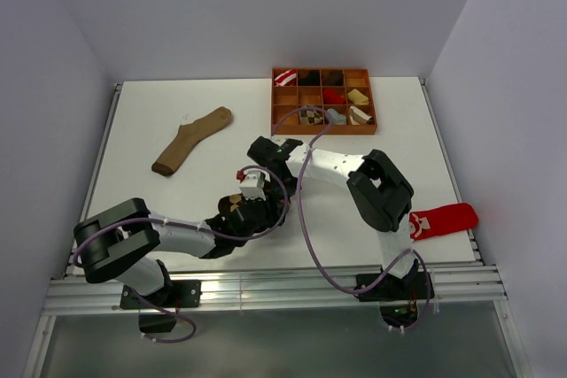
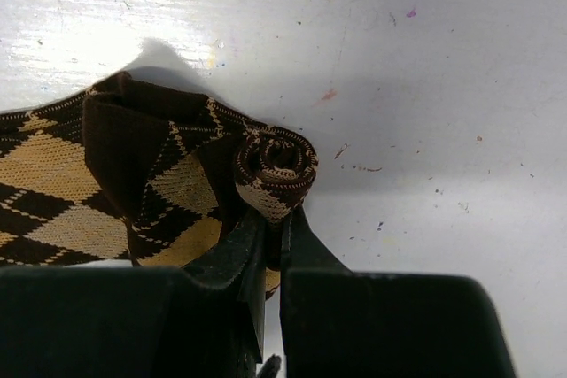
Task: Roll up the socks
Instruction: Roll the sock at the center of the board.
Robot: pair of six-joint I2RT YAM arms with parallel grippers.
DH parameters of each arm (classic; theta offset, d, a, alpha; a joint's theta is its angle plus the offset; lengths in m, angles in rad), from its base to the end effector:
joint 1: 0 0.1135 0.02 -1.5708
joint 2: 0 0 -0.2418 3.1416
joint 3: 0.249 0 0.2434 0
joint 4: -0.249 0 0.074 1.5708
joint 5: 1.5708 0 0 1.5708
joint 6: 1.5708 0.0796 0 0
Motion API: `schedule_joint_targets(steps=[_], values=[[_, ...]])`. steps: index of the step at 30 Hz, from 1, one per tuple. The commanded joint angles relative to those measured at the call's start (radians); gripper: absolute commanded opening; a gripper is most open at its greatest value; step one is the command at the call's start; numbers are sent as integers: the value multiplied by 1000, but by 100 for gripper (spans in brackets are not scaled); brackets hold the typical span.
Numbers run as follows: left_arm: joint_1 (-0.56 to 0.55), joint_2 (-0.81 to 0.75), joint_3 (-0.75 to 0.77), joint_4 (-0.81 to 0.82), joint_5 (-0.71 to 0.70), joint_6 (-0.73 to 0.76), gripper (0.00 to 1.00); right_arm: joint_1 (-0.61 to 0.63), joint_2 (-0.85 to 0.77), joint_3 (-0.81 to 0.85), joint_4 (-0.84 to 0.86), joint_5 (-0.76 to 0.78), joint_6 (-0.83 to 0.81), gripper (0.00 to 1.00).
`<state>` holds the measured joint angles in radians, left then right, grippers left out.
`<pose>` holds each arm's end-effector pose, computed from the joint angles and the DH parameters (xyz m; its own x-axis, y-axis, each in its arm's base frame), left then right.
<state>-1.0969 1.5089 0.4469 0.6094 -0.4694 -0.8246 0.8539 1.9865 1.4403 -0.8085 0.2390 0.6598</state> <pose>0.1702 -0.2529 0.1146 -0.5819 -0.3005 -0.7558 0.2662 0.8077 -0.5261 0.2657 0.2762 0.1156 -0.9356 -0.1670 -0.3112 -0.1590 0.9860 -0.0513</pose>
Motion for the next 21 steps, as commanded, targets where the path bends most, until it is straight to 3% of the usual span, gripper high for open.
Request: schedule_joint_targets(steps=[1,12,21], values=[[-11,30,53,69,-81,54,54,19,46,5,-63,-47,8,0],[-24,151,128,41,-117,51,50,20,63,23,-69,-81,17,0],[-27,229,142,-17,-112,-60,33,24,66,14,-60,-107,23,0]])
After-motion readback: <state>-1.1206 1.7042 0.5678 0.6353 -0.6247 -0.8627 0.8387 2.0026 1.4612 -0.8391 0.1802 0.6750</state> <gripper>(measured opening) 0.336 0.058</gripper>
